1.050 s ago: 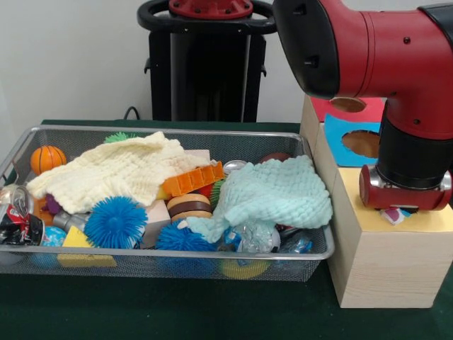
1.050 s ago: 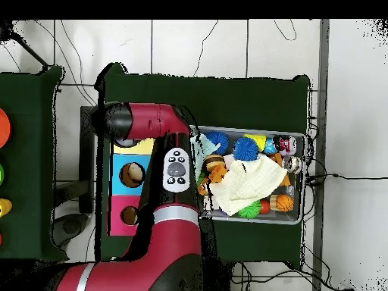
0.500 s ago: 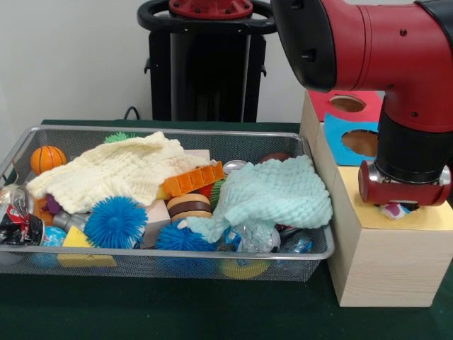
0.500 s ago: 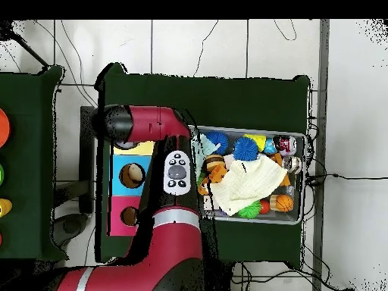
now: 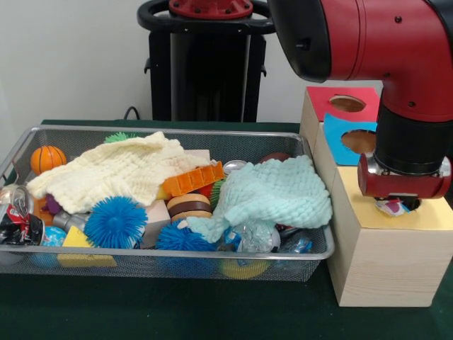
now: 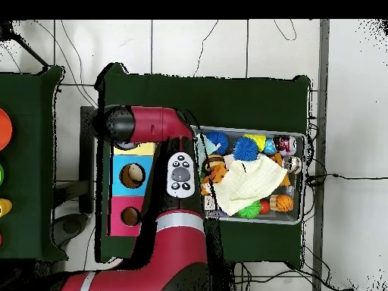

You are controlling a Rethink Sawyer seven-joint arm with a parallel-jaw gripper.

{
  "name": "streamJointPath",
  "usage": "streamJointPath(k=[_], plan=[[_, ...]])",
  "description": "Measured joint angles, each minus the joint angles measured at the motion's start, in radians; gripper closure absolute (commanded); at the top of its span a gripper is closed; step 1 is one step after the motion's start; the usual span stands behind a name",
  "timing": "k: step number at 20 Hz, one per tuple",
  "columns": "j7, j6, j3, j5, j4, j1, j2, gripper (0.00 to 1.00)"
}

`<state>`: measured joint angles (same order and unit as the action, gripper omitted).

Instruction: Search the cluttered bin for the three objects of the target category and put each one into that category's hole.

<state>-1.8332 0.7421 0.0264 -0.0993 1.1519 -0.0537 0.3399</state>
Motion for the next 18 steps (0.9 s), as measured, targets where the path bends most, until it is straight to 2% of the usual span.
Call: streamJointPath(k=[10,18], plan=[[0.000,-0.008,-0.005,0.000,0.014,0.003,0.012,1.00],[0.000,-0.008,-0.006,0.003,0.054,0.006,0.065,1.00]])
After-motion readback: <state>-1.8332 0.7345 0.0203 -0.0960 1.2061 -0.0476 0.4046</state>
